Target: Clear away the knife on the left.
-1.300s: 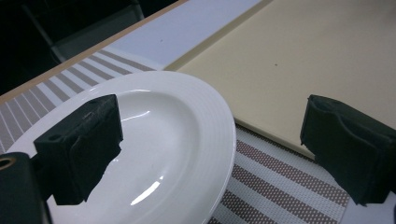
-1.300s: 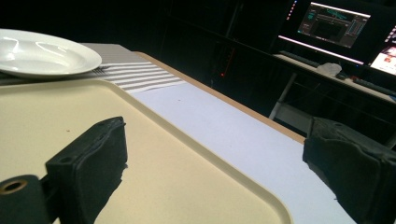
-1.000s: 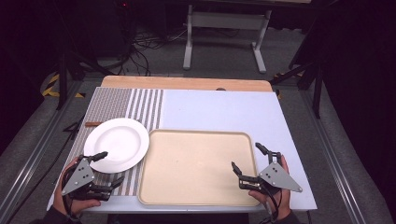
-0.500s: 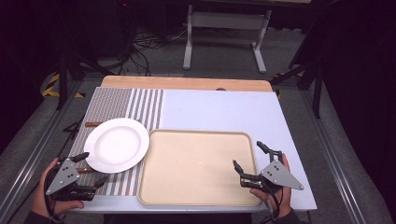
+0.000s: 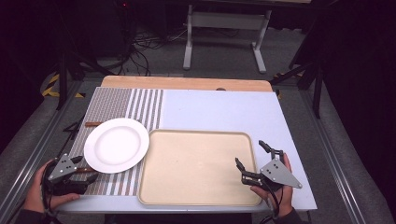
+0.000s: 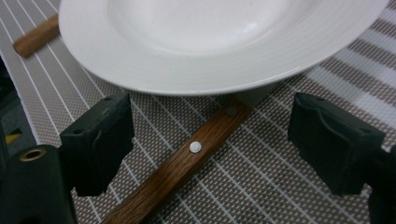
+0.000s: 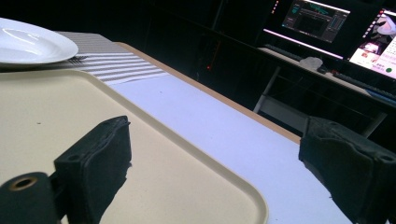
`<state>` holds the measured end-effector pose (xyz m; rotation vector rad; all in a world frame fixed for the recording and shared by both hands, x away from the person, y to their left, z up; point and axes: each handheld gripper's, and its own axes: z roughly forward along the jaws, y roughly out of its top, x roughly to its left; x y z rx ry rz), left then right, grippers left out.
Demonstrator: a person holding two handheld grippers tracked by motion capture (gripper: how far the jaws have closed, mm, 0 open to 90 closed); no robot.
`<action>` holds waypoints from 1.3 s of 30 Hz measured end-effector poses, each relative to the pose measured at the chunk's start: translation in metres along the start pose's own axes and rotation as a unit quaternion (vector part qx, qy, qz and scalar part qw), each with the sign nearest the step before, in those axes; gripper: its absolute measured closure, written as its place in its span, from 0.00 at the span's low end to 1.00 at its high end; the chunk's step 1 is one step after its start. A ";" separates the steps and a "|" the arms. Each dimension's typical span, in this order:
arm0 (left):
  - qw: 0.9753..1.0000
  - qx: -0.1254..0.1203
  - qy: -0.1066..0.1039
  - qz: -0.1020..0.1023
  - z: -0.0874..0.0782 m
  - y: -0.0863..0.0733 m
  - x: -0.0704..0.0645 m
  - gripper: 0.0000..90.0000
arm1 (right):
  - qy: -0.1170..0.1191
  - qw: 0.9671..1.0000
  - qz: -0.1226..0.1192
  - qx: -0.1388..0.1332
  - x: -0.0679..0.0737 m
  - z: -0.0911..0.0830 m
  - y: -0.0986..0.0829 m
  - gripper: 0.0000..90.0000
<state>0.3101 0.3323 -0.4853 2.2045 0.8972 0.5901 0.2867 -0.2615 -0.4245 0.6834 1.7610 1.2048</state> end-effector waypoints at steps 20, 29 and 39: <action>0.996 0.014 -0.083 0.018 -0.001 0.002 -0.002 0.69 | 0.023 0.999 0.029 -0.001 -0.006 0.002 -0.005 0.14; 0.994 0.002 -0.109 0.031 0.003 0.002 -0.002 0.84 | 0.028 0.998 0.048 0.006 -0.007 0.005 -0.008 0.14; 0.992 -0.008 -0.115 0.042 0.001 0.000 -0.005 0.86 | 0.054 0.997 0.061 0.012 -0.007 0.006 -0.009 0.14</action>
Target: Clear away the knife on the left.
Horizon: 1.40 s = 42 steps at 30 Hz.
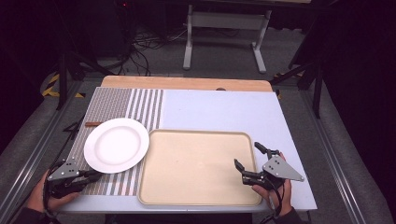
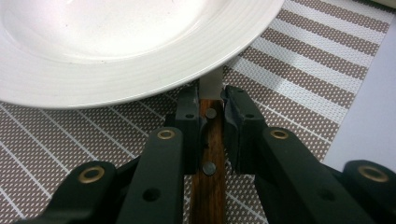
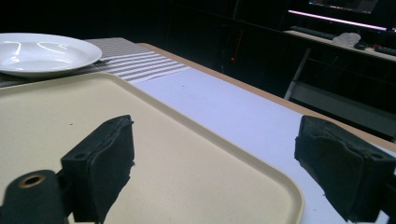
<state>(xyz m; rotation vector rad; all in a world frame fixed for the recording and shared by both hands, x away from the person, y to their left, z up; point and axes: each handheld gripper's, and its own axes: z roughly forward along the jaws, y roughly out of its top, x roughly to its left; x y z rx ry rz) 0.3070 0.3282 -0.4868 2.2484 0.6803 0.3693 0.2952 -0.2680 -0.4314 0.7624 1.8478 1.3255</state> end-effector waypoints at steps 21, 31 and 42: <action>0.998 -0.026 0.016 0.049 -0.008 -0.001 -0.039 0.86 | 0.005 1.000 -0.008 0.006 0.003 0.001 0.001 0.14; 0.994 -0.074 -0.008 0.079 -0.015 0.014 -0.062 0.86 | 0.011 1.000 -0.013 0.014 0.005 0.002 0.001 0.14; 0.990 -0.107 -0.006 0.092 -0.001 0.048 -0.076 0.86 | 0.017 1.000 -0.017 0.014 0.009 0.003 0.002 0.14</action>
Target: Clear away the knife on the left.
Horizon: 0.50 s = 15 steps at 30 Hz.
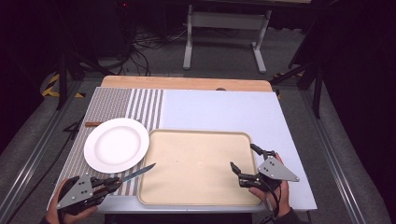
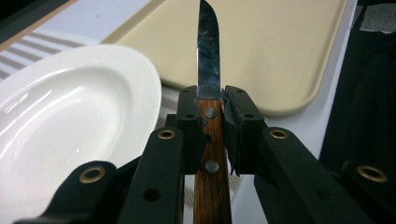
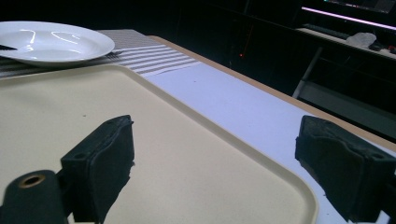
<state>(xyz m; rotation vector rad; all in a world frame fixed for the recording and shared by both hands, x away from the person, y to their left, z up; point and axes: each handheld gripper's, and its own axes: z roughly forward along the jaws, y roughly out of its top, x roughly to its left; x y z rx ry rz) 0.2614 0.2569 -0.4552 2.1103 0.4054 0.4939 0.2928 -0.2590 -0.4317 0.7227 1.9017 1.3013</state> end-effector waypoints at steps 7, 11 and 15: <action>1.000 0.001 -0.006 0.022 0.026 0.025 -0.001 0.86 | 0.002 1.000 0.002 0.003 0.000 0.001 -0.001 0.14; 0.999 0.006 -0.017 0.037 0.041 0.037 -0.002 0.86 | 0.005 1.000 -0.002 0.005 0.001 0.002 -0.001 0.14; 0.999 0.007 -0.020 0.045 0.056 0.051 -0.002 0.86 | 0.005 1.000 -0.007 -0.001 0.001 0.001 -0.001 0.14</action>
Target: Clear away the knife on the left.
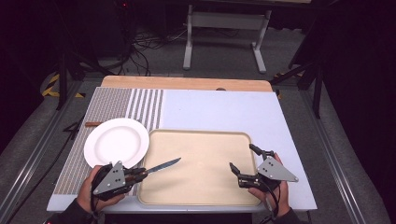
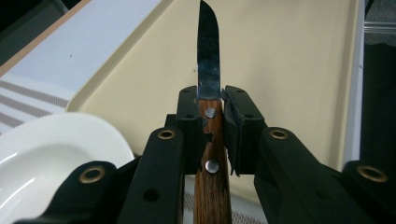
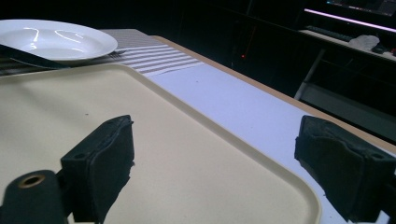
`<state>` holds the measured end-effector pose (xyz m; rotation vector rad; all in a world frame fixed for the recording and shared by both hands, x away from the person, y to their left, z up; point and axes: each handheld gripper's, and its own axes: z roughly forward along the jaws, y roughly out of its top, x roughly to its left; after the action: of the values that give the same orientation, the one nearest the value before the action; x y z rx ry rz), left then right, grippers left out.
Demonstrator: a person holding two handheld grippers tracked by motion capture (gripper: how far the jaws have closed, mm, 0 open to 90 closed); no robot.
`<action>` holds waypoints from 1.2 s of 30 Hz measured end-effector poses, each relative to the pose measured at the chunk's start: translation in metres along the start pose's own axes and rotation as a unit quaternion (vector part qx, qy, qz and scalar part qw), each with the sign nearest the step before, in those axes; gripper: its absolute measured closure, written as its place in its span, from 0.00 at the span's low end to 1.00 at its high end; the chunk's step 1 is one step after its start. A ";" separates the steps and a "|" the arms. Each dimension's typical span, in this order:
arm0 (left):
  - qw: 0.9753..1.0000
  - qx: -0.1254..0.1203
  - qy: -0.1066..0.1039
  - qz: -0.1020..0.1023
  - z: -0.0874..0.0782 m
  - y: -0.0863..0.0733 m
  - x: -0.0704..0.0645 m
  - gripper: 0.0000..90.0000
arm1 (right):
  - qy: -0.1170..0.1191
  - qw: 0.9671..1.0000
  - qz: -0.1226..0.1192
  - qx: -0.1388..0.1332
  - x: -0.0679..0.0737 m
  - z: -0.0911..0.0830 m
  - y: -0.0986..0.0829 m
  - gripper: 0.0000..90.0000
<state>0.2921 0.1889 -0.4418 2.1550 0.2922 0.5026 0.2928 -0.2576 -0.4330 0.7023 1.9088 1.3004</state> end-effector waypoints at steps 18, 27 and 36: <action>1.000 0.013 0.004 -0.020 0.052 0.035 0.005 0.86 | 0.003 1.000 0.001 0.003 0.000 0.001 -0.001 0.14; 0.999 0.029 -0.014 -0.028 0.073 0.042 -0.005 0.86 | 0.006 1.000 -0.005 0.006 0.001 0.002 -0.002 0.14; 0.998 0.053 -0.031 -0.025 0.085 0.039 -0.014 0.86 | 0.006 1.000 -0.012 0.014 0.003 0.004 -0.002 0.14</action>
<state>0.3193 0.1000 -0.4589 2.2552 0.3455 0.3992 0.2937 -0.2541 -0.4369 0.6836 1.9426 1.2682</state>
